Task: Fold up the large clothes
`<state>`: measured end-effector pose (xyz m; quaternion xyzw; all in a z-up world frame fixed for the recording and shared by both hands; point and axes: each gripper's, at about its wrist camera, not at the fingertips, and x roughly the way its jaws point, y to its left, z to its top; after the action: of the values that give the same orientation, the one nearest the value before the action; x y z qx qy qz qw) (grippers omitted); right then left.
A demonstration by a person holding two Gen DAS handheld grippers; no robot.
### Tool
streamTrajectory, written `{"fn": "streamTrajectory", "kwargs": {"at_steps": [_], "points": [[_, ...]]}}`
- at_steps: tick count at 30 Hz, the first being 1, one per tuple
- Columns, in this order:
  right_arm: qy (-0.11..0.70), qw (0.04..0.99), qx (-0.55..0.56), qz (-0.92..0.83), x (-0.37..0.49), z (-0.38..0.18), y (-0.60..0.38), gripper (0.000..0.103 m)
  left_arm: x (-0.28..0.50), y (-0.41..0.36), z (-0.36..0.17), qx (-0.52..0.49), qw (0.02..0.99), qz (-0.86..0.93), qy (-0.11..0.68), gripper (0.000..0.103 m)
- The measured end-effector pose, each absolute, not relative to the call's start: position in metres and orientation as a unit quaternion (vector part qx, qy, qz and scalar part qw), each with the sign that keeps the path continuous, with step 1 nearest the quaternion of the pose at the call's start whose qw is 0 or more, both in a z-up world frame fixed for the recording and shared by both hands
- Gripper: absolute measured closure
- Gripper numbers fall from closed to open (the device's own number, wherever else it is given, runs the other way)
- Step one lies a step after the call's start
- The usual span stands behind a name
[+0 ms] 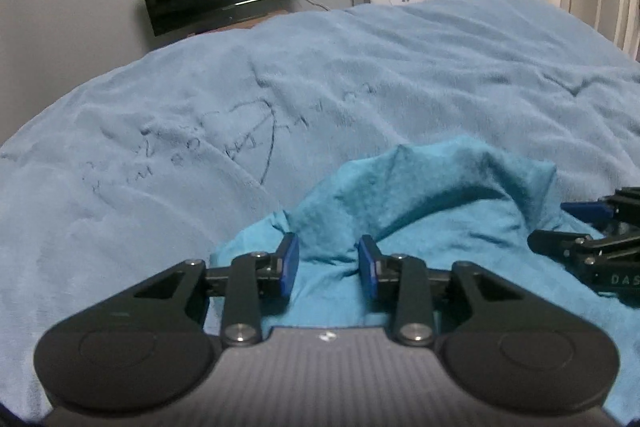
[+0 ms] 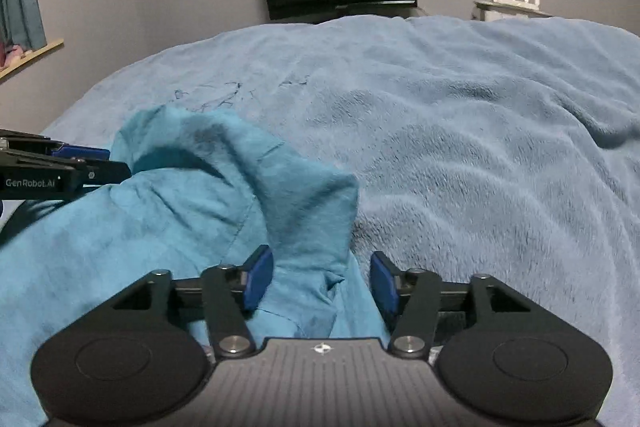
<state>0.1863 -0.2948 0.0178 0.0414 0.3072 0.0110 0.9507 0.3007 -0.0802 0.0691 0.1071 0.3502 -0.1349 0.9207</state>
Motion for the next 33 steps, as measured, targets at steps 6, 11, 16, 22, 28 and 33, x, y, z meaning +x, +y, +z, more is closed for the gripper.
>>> {"fn": "streamTrajectory", "kwargs": {"at_steps": [6, 11, 16, 22, 28, 33], "points": [[0.277, 0.96, 0.032, 0.02, 0.153, 0.037, -0.296, 0.049, 0.285, -0.073, 0.081, 0.089, 0.926, -0.145, 0.336, 0.072], [0.237, 0.97, 0.016, 0.055, 0.089, 0.079, -0.301, 0.048, 0.213, -0.052, 0.108, 0.056, 0.935, -0.16, 0.313, 0.072], [0.223, 0.969, 0.025, 0.104, 0.005, 0.097, -0.291, 0.048, 0.121, -0.041, 0.111, 0.019, 0.932, -0.187, 0.31, 0.072], [0.278, 0.952, -0.026, 0.125, -0.056, 0.061, -0.265, 0.05, 0.029, -0.057, 0.083, 0.073, 0.93, -0.198, 0.3, 0.071], [0.313, 0.942, -0.005, 0.119, -0.065, 0.04, -0.272, 0.046, -0.005, -0.064, 0.06, 0.102, 0.934, -0.189, 0.284, 0.071], [0.322, 0.939, 0.01, 0.124, -0.062, 0.046, -0.28, 0.039, -0.009, -0.053, 0.072, 0.088, 0.934, -0.2, 0.283, 0.065]]}}
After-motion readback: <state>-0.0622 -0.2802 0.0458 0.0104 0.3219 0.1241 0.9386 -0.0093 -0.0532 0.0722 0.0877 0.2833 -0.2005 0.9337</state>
